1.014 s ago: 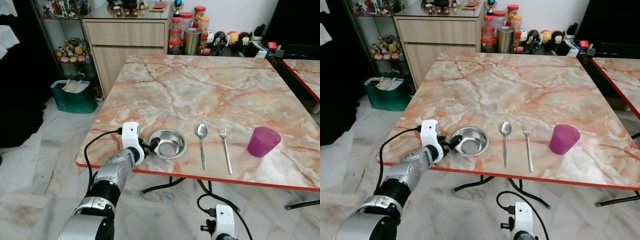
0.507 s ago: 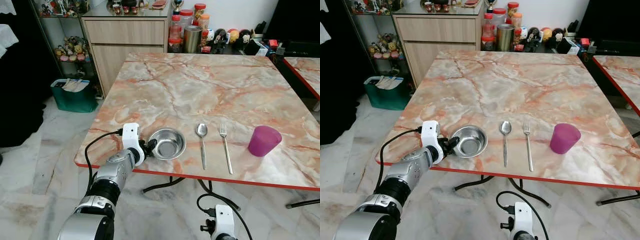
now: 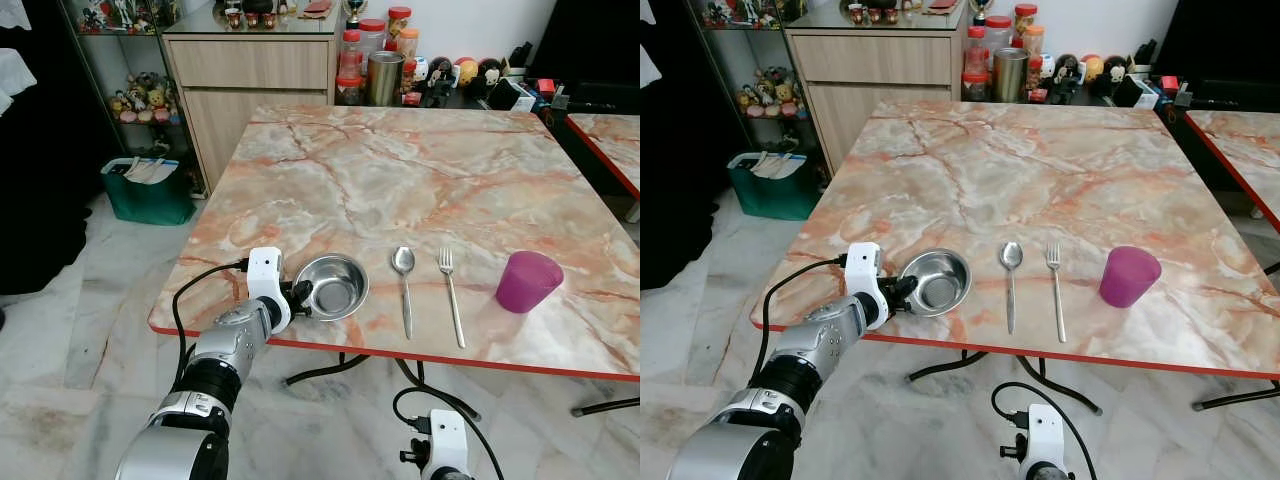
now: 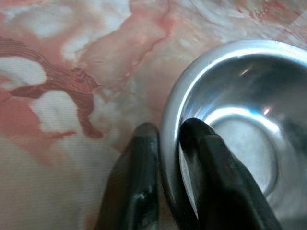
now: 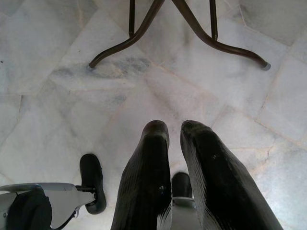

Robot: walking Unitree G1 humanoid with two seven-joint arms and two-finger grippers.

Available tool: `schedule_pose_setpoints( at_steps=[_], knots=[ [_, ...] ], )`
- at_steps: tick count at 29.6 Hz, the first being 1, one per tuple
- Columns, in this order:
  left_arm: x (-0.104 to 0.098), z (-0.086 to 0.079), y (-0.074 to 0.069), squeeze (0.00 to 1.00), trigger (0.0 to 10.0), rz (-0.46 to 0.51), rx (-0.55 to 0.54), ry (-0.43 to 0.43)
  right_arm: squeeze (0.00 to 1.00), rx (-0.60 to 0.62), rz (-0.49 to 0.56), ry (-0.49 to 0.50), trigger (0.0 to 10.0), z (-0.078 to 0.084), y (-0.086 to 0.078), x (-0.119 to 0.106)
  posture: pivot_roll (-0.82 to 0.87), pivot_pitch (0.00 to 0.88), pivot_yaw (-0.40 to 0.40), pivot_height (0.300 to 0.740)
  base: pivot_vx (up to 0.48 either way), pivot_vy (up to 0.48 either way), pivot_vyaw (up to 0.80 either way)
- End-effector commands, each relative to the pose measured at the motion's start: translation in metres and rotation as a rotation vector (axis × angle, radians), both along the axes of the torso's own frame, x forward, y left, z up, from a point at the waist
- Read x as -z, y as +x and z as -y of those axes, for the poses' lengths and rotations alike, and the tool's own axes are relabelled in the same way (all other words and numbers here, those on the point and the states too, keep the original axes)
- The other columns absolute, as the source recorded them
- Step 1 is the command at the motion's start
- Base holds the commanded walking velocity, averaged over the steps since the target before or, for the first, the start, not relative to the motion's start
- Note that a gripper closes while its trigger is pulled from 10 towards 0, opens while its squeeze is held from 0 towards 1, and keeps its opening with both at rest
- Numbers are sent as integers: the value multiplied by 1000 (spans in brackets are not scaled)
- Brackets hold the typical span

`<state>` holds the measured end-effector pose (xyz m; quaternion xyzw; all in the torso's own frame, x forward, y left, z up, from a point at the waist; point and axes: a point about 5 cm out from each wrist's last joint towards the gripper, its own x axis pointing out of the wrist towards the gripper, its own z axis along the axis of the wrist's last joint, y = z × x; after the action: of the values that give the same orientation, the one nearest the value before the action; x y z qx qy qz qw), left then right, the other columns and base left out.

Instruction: Setting the table

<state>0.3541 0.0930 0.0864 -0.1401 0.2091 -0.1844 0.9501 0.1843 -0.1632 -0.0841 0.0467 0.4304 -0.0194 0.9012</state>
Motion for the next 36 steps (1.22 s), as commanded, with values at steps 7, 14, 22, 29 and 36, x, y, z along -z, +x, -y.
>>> schedule_pose_setpoints(
  at_steps=[7,14,22,29,36],
  knots=[
    [-6,-1,4,0,0,28,-8,-8,0,7,7,0,10000,0,3,-1,34,0,8,740,0,0,0],
    [-20,-7,7,0,0,130,-89,-128,0,12,8,-2,10000,2,3,-1,32,0,2,740,0,0,0],
    [-49,-25,10,0,10000,352,-237,-260,0,25,11,-6,10000,7,3,-2,33,0,-5,740,0,0,0],
    [-62,-36,11,0,10000,462,-321,-275,0,43,24,-6,10000,11,5,-3,30,0,-12,740,0,-51,0],
    [-67,-37,11,0,10000,502,-355,-276,0,46,18,-12,10000,14,4,-3,30,0,-17,740,0,-453,0]
  ],
)
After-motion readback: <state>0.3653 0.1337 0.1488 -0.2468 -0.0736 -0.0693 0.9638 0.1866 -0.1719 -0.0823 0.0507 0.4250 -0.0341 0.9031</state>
